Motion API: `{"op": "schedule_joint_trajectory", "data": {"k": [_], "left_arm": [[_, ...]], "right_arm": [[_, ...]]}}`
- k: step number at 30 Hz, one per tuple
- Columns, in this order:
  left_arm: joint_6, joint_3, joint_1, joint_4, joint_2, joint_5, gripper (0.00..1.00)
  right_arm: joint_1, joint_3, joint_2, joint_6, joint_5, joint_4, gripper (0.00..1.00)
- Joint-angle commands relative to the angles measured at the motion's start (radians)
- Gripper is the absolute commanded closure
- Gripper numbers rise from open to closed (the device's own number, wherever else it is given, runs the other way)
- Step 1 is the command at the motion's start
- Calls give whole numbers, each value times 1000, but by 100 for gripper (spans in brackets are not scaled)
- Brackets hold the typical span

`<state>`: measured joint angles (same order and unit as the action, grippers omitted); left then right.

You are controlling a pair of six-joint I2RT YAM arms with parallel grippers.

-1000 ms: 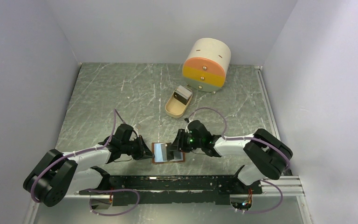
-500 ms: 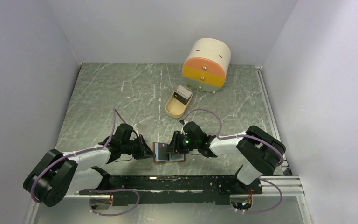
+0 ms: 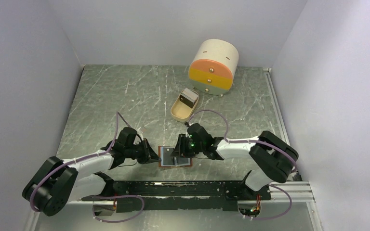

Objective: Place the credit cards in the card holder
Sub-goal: Insert the credit card into the card holder.

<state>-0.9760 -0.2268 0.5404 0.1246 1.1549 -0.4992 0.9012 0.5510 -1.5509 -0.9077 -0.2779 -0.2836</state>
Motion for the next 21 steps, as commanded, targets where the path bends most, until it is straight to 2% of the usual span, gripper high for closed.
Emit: {"op": "schedule_joint_trajectory", "data": {"k": [1,10,15,18,21], "left_arm": [[13,-13,4,-30,-34,2,91],[19,-28,4,-81,-66,23,91],[25,-40,3,-127,-93,42,91],[32,-52,3,-161,-109,58,91],[44,-67,2,-205,-113,70,91]], "right_arm": [[5,33,80,59,90,189,60],[2,50,186,-9,262,417,50],[1,57,199,-84,284,463,47],[1,56,194,-45,270,424,47],[-2,102,166,23,308,478,46]]}}
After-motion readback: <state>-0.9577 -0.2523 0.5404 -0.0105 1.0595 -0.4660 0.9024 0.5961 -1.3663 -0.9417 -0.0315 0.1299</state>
